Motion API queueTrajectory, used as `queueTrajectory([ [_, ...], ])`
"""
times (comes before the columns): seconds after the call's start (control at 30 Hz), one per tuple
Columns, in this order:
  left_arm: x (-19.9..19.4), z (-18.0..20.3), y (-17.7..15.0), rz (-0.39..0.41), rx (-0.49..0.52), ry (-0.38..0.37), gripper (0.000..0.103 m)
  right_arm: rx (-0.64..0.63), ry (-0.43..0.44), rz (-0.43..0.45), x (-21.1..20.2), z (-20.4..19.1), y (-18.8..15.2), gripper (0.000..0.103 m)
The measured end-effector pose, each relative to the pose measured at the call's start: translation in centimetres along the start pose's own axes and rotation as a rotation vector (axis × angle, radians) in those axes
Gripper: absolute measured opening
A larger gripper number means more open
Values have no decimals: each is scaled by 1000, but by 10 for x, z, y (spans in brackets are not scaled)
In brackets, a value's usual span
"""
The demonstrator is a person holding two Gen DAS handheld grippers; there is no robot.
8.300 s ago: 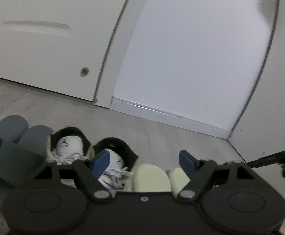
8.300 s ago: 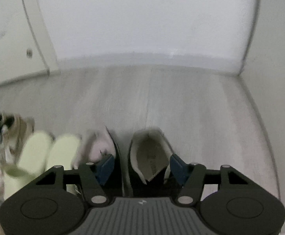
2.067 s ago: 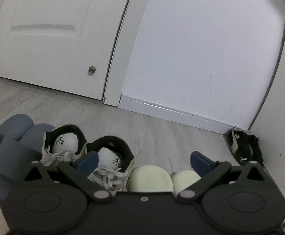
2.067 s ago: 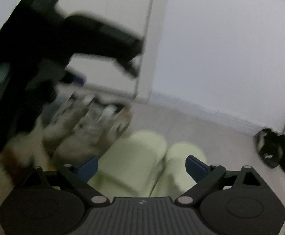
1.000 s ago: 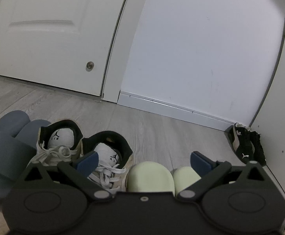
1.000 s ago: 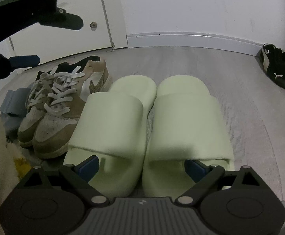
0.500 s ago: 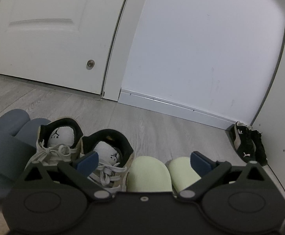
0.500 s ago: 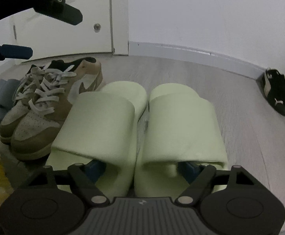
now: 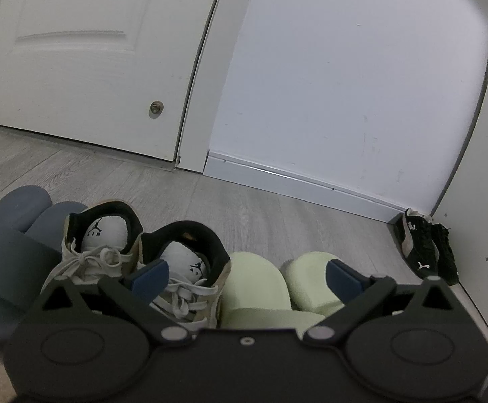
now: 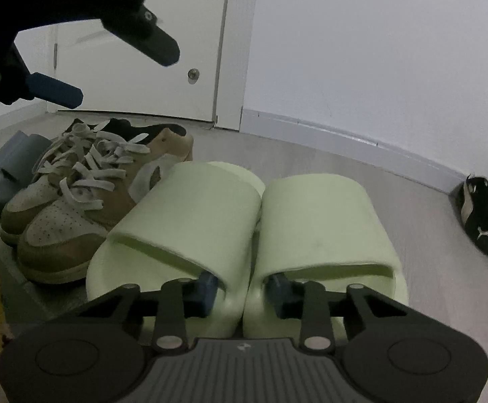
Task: Organize scattered shoes
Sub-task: 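Carry the green slides toward the black sneakers with the right tool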
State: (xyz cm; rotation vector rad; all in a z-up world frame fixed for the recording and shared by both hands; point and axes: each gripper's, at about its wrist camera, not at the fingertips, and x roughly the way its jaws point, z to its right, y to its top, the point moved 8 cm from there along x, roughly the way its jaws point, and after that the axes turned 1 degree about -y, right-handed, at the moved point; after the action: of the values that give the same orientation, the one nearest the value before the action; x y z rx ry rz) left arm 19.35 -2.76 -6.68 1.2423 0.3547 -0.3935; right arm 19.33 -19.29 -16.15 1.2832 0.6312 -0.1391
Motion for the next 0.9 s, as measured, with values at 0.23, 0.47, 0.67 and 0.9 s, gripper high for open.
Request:
queueTrajectory([
  [0.23, -1, -4, 1, 9, -19, 2, 101, -31, -30, 36, -6, 7, 9, 27],
  [0.47, -4, -9, 3, 20, -48, 4, 101, -45, -85, 51, -10, 17, 13, 28],
  [0.67, -2, -10, 4, 18, -55, 6, 101, -16, -146, 60, -12, 43, 18, 28],
  [0.9, -1, -12, 3, 15, -58, 6, 101, 74, -239, 40, -9, 103, 23, 30],
])
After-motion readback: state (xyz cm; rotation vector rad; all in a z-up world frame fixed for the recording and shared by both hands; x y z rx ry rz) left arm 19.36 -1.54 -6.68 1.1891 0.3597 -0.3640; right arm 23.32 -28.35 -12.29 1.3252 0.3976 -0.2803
